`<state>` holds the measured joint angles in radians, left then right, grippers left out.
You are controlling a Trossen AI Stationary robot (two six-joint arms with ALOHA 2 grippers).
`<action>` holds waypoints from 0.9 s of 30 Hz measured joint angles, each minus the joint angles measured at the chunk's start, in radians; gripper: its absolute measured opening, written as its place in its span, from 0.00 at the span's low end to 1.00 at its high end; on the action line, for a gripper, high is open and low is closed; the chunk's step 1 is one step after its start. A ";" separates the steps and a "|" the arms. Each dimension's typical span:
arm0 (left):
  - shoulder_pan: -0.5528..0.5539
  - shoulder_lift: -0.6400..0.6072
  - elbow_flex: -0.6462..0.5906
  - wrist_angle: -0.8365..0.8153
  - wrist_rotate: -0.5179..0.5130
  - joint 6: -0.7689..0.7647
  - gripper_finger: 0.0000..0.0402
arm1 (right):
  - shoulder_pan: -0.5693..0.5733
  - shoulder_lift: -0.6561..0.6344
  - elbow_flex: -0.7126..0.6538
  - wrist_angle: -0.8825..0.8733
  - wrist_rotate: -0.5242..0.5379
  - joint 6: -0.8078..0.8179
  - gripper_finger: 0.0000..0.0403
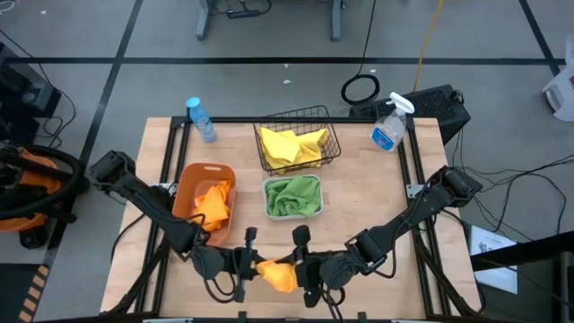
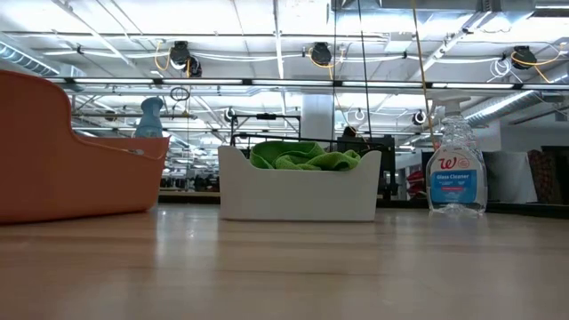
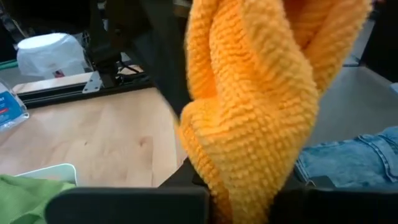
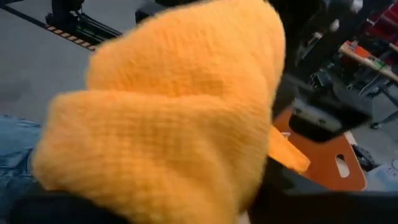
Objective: Sort microfiber towel by color & place in baskets
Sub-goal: Put the orange towel into the orange bin
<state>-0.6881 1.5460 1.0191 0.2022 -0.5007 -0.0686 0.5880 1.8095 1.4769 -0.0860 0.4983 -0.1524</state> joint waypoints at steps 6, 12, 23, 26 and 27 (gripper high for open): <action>-0.007 -0.067 0.000 -0.083 -0.025 -0.023 0.09 | 0.000 -0.001 0.001 -0.150 -0.003 0.138 0.52; -0.013 -0.181 0.000 -0.265 -0.091 -0.053 0.06 | 0.000 0.000 0.000 -0.305 -0.003 0.272 0.73; 0.046 -0.428 0.000 -1.116 -0.284 -0.715 0.07 | 0.026 0.000 0.000 -0.476 -0.001 0.422 0.79; 0.070 -0.471 0.000 -1.347 -0.281 -0.922 0.07 | 0.039 0.000 0.000 -0.500 -0.001 0.444 0.79; 0.078 -0.481 0.000 -1.423 -0.264 -0.991 0.07 | 0.044 0.000 0.000 -0.505 0.000 0.451 0.79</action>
<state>-0.6098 1.0651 1.0191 -1.2211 -0.7652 -1.0597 0.6322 1.8099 1.4765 -0.5909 0.4979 0.2985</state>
